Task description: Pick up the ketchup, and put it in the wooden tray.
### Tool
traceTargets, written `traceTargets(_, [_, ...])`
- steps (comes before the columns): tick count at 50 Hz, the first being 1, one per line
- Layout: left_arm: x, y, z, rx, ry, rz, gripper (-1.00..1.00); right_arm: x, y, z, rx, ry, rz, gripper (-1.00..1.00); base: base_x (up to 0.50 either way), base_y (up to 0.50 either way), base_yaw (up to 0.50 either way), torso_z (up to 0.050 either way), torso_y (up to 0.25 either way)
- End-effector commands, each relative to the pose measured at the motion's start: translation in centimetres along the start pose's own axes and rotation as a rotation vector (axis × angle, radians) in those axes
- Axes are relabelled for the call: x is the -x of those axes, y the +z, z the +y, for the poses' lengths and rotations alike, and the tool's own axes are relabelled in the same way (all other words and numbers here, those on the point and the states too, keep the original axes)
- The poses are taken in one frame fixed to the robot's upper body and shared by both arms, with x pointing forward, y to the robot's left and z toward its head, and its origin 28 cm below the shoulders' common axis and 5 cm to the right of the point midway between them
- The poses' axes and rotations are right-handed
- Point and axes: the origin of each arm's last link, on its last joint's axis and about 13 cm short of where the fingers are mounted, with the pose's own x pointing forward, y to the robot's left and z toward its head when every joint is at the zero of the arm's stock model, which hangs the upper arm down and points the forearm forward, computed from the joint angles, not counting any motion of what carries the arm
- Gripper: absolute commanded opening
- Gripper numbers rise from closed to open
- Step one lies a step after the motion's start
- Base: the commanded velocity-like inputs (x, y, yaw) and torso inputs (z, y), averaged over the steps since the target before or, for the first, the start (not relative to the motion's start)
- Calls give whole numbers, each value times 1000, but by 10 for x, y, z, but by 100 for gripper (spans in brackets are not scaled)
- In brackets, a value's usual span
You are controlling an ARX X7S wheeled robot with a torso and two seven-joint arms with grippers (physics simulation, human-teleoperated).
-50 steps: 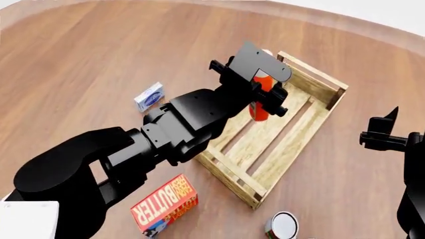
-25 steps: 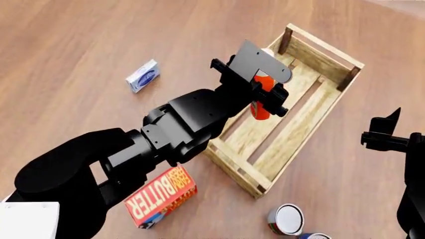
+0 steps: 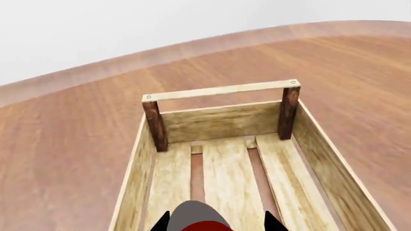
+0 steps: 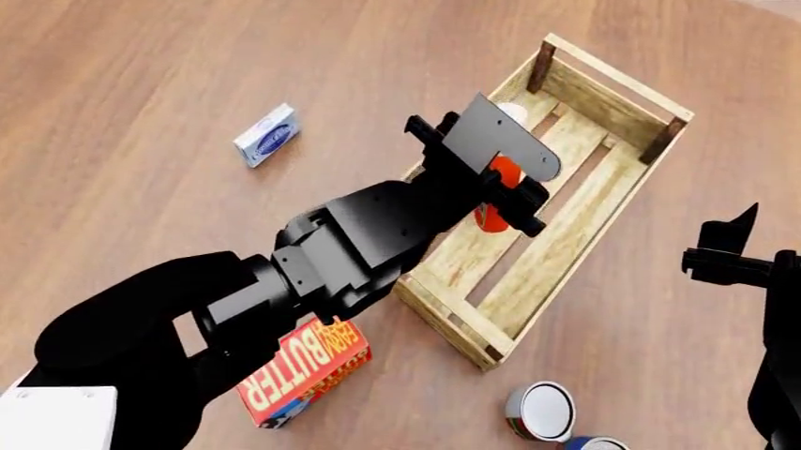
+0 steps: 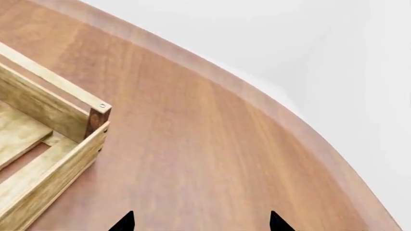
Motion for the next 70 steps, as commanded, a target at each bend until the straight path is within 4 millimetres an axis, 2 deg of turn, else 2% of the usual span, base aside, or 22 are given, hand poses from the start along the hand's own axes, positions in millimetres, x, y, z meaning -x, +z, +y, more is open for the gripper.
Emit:
traceTargets(1, [1, 2, -9, -7, 0, -1, -100, 0, 0, 0, -3, -7, 4, 100, 0, 0, 0, 0, 0])
traceTargets(8, [1, 3, -10, -10, 0, 8, -100, 0, 0, 0, -3, -8, 5, 100, -2, 0, 0, 0, 0])
traceTargets(9, [1, 3, -10, -11, 1, 9, 100, 0, 0, 0, -3, -8, 5, 100, 0, 0, 0, 0, 0])
traceTargets(42, [1, 2, -8, -20, -5, 9, 100, 0, 0, 0, -5, -4, 0, 100, 0, 0, 0, 0, 0])
traceTargets(55, [1, 3, -13, -23, -21, 10, 100, 0, 0, 0, -9, -7, -5, 100, 0, 0, 0, 0, 0])
traceTargets(70, [1, 9, -12, -32, -19, -1, 100, 0, 0, 0, -12, -6, -12, 100, 0, 0, 0, -8, 132])
